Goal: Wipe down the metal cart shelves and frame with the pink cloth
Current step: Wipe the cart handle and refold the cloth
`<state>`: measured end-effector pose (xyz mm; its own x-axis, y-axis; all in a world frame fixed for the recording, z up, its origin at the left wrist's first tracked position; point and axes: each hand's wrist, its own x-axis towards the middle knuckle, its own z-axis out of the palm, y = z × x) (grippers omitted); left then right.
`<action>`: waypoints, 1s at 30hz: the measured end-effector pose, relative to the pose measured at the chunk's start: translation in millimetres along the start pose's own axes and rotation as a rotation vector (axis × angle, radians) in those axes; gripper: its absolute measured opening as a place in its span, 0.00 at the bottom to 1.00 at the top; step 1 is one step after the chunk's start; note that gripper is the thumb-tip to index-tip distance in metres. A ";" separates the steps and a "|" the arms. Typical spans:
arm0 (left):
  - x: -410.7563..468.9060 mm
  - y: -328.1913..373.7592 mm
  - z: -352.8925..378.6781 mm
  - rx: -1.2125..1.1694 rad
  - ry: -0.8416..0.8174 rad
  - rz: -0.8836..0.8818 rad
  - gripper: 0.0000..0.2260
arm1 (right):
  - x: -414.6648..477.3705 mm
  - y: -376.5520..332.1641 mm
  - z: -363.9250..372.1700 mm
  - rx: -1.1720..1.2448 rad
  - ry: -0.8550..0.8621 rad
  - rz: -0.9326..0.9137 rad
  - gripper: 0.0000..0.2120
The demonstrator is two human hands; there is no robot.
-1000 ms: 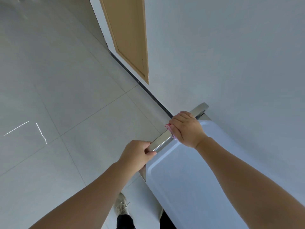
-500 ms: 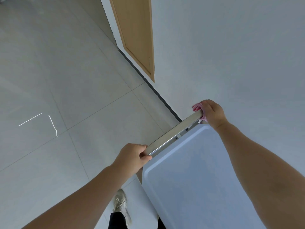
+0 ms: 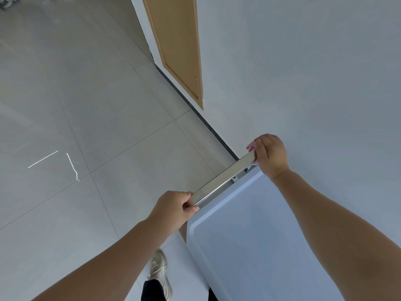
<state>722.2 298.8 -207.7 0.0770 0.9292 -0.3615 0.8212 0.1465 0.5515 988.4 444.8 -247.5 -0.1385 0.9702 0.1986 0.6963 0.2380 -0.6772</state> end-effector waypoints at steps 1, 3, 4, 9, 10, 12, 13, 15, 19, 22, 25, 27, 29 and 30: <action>-0.3 0.1 0.0 -0.001 0.000 -0.002 0.12 | -3.1 -1.5 2.7 -0.043 0.028 -0.058 0.17; -0.6 0.6 -0.3 -0.004 0.003 -0.003 0.12 | -10.9 -6.3 9.3 -0.139 0.071 -0.138 0.15; -0.6 1.0 -0.5 -0.005 0.004 -0.001 0.12 | -16.3 -12.5 12.5 -0.184 0.084 -0.170 0.14; -1.5 0.8 0.2 -0.018 0.010 -0.011 0.12 | -55.1 -57.1 42.2 -0.261 0.035 -0.311 0.10; -1.5 -0.2 0.4 -0.017 0.002 -0.010 0.11 | -60.5 -62.9 46.2 -0.254 0.026 -0.310 0.10; -1.5 -1.2 -1.5 -0.018 -0.018 -0.003 0.10 | -63.9 -67.9 48.1 -0.250 0.015 -0.303 0.10; -2.4 -1.3 -2.8 -0.034 -0.029 0.004 0.10 | -63.8 -67.9 46.7 -0.257 0.009 -0.305 0.10; -5.9 -3.2 -5.4 -0.068 -0.038 0.021 0.12 | -62.5 -67.2 43.5 -0.281 -0.004 -0.318 0.11; -23.5 -21.2 -9.5 0.017 -0.006 0.010 0.18 | -63.4 -70.8 42.0 -0.316 -0.021 -0.278 0.14; -40.3 -39.8 -15.1 0.020 -0.005 -0.028 0.16 | -68.7 -79.3 43.9 -0.338 -0.044 -0.257 0.16; -57.2 -53.6 -18.4 -0.011 0.035 -0.035 0.15 | -82.9 -96.8 52.4 -0.357 -0.079 -0.279 0.16; -67.5 -59.9 -19.8 -0.043 0.045 -0.049 0.12 | -93.9 -110.1 61.1 -0.376 -0.091 -0.299 0.16; -76.4 -67.8 -19.2 -0.082 0.042 -0.078 0.11 | -104.5 -123.3 71.0 -0.401 -0.111 -0.314 0.15; -80.4 -71.8 -18.5 -0.095 0.034 -0.088 0.11 | -109.8 -129.6 75.7 -0.420 -0.122 -0.325 0.15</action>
<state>646.6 219.9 -204.3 -0.0141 0.9220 -0.3869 0.7664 0.2584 0.5880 860.1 310.8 -235.2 -0.4573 0.8535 0.2499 0.8216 0.5130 -0.2486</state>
